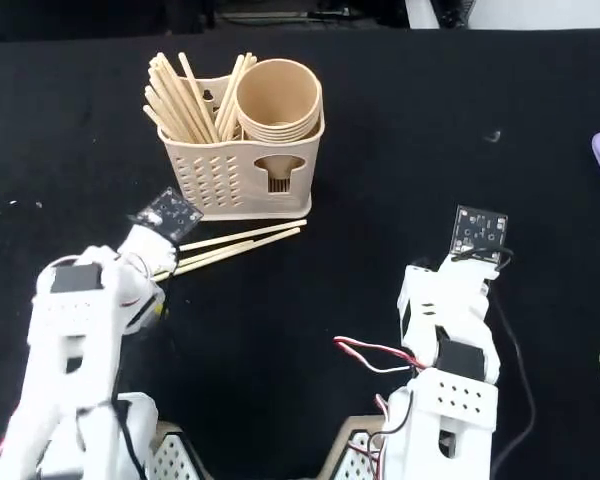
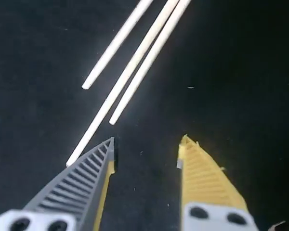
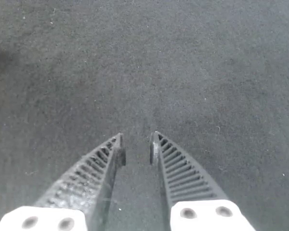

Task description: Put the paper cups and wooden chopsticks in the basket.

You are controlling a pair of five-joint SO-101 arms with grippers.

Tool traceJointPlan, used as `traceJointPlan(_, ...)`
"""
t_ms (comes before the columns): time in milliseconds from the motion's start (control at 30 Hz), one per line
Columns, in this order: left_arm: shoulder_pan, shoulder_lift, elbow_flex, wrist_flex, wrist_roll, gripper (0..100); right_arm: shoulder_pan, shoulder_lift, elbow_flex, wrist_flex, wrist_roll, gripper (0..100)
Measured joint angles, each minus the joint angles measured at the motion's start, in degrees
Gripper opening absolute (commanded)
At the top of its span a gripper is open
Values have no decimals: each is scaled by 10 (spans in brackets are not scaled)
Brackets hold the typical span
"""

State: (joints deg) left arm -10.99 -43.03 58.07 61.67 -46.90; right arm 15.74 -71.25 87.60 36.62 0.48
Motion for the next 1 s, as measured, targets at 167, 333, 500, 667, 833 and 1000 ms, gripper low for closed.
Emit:
traceJointPlan(167,1,139,-16,-89,-44,227,0,0,0,0,0,98)
traceJointPlan(333,-2,245,-63,-133,-45,227,0,0,0,0,0,98)
traceJointPlan(500,-3,310,-113,-139,-45,227,0,0,0,0,0,98)
traceJointPlan(667,-3,365,-155,-137,-47,225,0,0,0,0,0,98)
traceJointPlan(833,-3,375,-160,-135,-47,142,0,0,0,0,0,98)
traceJointPlan(1000,0,367,-160,-87,-47,75,0,0,0,0,0,98)
